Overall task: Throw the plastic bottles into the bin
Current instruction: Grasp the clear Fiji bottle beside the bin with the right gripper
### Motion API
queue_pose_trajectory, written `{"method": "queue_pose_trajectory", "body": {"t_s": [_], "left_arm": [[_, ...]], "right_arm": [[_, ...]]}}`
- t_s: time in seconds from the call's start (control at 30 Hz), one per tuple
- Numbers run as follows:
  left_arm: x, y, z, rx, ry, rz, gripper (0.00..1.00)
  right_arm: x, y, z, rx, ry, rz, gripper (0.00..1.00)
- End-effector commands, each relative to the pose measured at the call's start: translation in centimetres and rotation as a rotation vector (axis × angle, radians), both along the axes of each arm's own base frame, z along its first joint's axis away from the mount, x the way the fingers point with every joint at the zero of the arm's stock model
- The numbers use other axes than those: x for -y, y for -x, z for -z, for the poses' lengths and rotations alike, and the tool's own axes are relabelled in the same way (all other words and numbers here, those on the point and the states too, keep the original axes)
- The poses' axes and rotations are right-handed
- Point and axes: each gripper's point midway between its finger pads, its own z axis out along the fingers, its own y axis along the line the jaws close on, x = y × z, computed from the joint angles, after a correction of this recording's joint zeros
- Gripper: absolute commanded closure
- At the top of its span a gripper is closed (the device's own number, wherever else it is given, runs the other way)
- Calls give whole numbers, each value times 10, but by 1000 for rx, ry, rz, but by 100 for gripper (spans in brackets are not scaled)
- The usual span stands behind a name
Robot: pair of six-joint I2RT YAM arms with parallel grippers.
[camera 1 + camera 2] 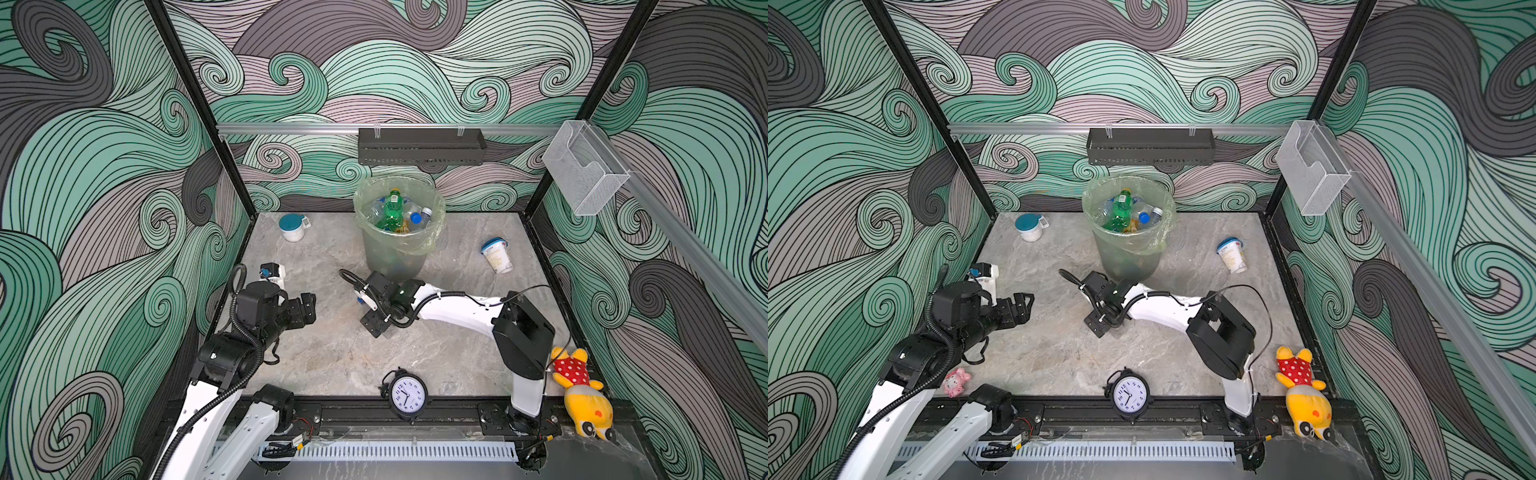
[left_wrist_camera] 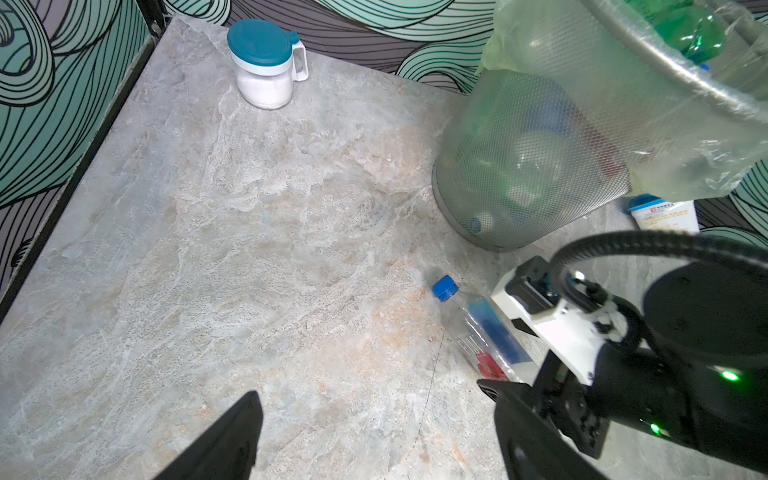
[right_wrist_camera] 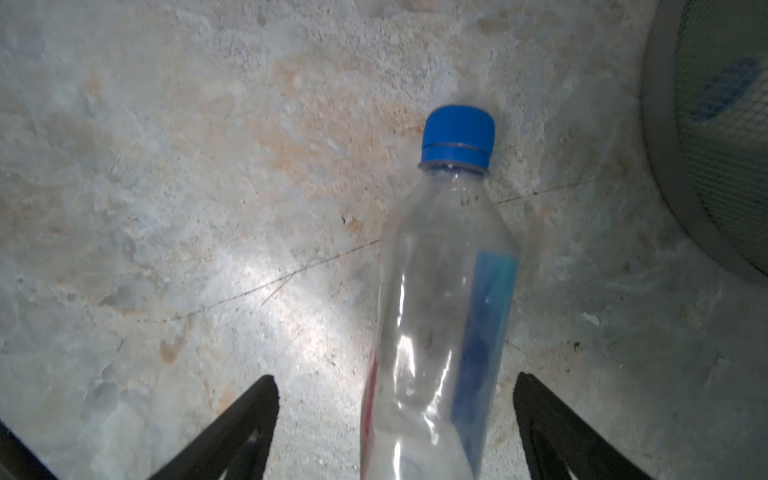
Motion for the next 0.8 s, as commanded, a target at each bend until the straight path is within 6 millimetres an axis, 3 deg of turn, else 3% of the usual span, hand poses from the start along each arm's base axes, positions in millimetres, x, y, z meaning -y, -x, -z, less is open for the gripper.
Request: {"method": "queue_pose_trajectory", "body": {"t_s": [0.0, 0.3, 0.37, 0.43, 0.6, 0.77], "left_arm": [[-3, 6, -1, -5, 8, -14, 11], [-2, 8, 4, -8, -8, 9, 11], [-1, 7, 6, -11, -8, 12, 11], [-1, 7, 6, -12, -11, 14, 11], [-1, 6, 7, -16, -18, 20, 11], [0, 3, 7, -12, -13, 21, 12]], "right_arm": [[9, -10, 17, 3, 71, 44, 14], [15, -11, 38, -30, 96, 102, 22], [15, -11, 38, -34, 86, 109, 27], [13, -11, 38, -38, 70, 104, 39], [15, -13, 29, -10, 60, 106, 43], [15, -12, 1, 25, 11, 90, 44]]}}
